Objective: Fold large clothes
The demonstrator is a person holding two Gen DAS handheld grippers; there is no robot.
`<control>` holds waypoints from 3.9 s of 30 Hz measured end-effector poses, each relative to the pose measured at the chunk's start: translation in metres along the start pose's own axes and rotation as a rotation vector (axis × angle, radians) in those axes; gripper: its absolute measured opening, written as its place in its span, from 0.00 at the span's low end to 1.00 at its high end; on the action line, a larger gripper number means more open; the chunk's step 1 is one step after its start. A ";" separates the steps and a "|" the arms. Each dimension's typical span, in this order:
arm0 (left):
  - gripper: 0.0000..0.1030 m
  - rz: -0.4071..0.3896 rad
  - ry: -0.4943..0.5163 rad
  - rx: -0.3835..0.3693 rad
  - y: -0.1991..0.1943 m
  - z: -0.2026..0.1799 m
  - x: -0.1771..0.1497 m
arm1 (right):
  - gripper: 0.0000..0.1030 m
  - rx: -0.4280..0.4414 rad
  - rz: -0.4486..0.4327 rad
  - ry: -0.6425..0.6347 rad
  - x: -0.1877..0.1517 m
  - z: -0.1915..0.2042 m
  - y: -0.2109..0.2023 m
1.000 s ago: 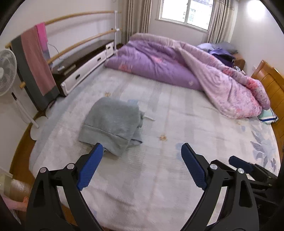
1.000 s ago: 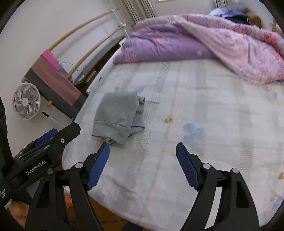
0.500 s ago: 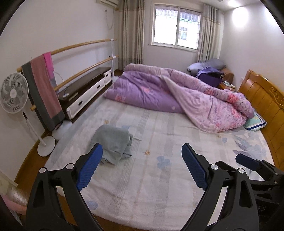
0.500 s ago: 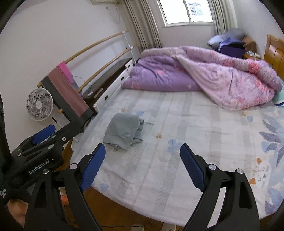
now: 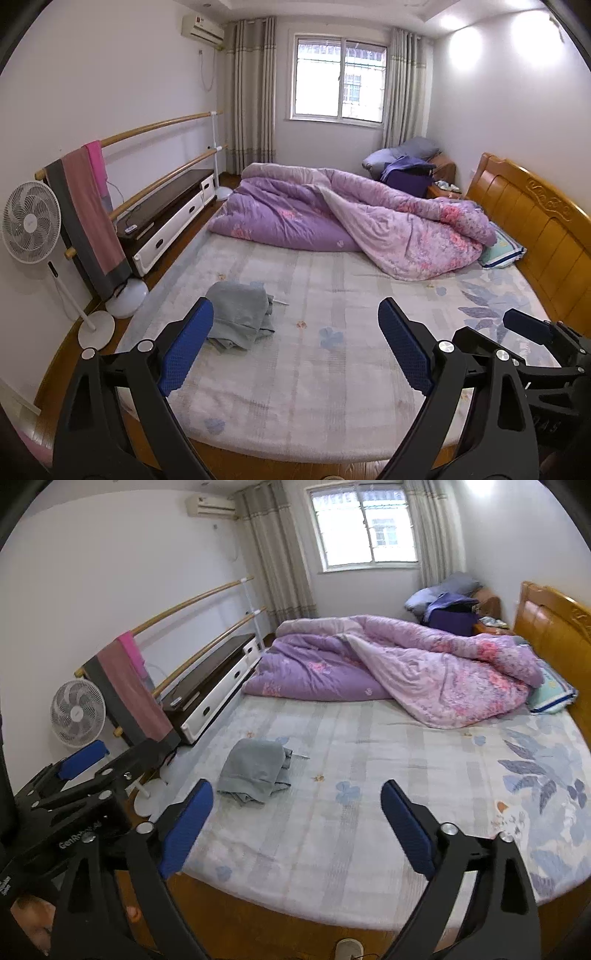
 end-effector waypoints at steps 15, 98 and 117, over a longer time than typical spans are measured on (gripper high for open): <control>0.90 -0.094 0.042 -0.096 -0.122 -0.004 0.007 | 0.91 -0.102 -0.124 0.019 -0.015 0.034 -0.119; 0.90 -0.201 0.067 0.020 -0.152 -0.114 0.031 | 0.92 -0.037 -0.183 -0.001 0.017 -0.053 -0.165; 0.90 -0.199 0.074 0.032 -0.149 -0.117 0.031 | 0.92 -0.034 -0.176 0.000 0.017 -0.052 -0.160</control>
Point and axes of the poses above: each gripper's, at about its wrist camera, not at the fingertips, and y roughly the way its jaws point, z to its left, x to its top, the point moved 3 cm from there along y, roughly the way its jaws point
